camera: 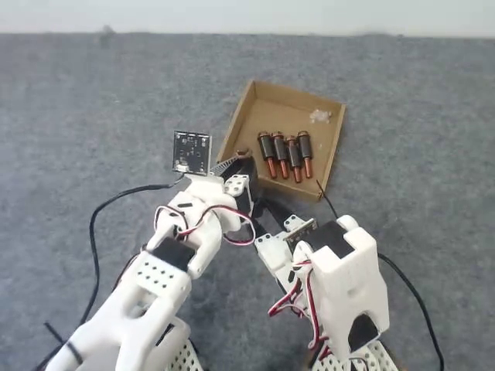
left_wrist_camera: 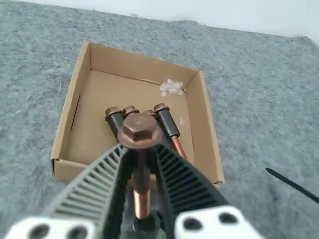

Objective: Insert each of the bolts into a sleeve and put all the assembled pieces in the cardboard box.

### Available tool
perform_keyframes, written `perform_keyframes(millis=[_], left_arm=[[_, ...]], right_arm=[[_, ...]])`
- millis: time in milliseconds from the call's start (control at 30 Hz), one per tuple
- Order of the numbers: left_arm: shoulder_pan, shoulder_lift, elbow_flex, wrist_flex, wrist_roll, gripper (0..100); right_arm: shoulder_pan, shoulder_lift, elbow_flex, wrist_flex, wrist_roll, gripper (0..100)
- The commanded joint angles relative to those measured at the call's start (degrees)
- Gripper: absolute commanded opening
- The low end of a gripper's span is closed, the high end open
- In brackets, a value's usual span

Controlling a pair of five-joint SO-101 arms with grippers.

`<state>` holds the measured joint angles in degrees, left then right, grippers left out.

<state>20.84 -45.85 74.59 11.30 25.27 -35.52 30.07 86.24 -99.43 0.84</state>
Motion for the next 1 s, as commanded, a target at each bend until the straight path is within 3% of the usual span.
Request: perform_keyframes(millis=[0, 167, 433, 633, 967], left_arm=[[3.0, -9.9, -0.8, 5.9, -0.4, 1], [3.0, -11.7, 4.3, -0.8, -0.5, 1], [-0.4, 2.4, 1.0, -7.9, -1.5, 1], [-0.7, 5.1, -1.6, -7.6, -1.4, 1], [1.6, 0.5, 0.0, 0.4, -4.7, 1]], right_arm=[[0.9, -1.6, -0.5, -1.3, -0.1, 0.6], [0.9, -1.6, -0.5, -1.3, 0.0, 0.6], [0.9, -1.6, -0.5, -1.3, 0.0, 0.6], [0.9, -1.6, -0.5, -1.3, 0.0, 0.6], [1.8, -1.6, -0.5, -1.3, -0.1, 0.6]])
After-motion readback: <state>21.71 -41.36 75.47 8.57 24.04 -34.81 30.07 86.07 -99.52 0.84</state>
